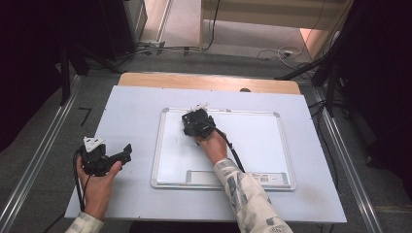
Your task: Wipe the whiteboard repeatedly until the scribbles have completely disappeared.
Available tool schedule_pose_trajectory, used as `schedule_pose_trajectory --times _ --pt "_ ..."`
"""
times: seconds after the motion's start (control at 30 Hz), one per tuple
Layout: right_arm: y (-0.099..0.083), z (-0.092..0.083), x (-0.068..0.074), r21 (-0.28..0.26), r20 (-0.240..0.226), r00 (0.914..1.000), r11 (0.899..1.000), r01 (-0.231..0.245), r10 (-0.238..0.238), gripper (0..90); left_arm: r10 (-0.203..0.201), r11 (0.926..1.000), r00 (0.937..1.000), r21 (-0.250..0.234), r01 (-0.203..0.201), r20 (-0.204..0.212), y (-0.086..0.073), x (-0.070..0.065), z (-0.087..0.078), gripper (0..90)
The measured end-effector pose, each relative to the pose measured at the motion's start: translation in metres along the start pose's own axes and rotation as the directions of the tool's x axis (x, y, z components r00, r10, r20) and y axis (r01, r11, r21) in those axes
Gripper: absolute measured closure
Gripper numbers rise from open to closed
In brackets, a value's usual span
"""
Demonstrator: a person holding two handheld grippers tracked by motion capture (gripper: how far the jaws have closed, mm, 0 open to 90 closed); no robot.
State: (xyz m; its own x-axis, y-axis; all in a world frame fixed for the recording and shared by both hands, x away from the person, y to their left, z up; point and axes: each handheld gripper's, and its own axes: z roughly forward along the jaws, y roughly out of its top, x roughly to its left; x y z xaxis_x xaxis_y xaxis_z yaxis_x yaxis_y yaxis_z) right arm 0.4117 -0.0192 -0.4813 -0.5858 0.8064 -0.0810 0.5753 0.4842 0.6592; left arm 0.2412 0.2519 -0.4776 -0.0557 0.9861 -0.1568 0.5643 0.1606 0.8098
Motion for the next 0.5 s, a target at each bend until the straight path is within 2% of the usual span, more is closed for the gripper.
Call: schedule_pose_trajectory --times 0.07,0.13,0.17,0.33,0.5 --pt "0.001 0.002 -0.006 0.001 -0.005 0.9996 1.0 -0.029 0.029 38.7 0.001 1.0 1.0 -0.002 -0.001 0.002 0.0 0.0 -0.001 6.4" --pt "0.001 0.001 -0.003 0.003 0.002 0.9998 1.0 -0.021 0.021 38.7 -0.001 1.0 1.0 0.004 0.001 -0.002 0.0 0.001 0.001 6.5" --pt "0.001 0.001 -0.001 0.003 -0.017 0.9996 1.0 -0.02 0.02 38.7 -0.001 1.0 1.0 0.007 0.001 -0.001 0.0 0.002 0.002 6.5" --pt "-0.006 -0.006 0.023 -0.006 -0.07 0.9964 0.999 0.047 -0.047 38.6 0.007 1.0 1.0 0.002 -0.007 0.0 0.001 -0.002 0.003 6.5" --pt "-0.017 -0.017 0.044 -0.01 -0.105 0.9901 0.996 0.092 -0.093 38.6 0.011 0.9999 0.9999 0.01 -0.011 0.0 0.0 -0.003 0.005 6.4"
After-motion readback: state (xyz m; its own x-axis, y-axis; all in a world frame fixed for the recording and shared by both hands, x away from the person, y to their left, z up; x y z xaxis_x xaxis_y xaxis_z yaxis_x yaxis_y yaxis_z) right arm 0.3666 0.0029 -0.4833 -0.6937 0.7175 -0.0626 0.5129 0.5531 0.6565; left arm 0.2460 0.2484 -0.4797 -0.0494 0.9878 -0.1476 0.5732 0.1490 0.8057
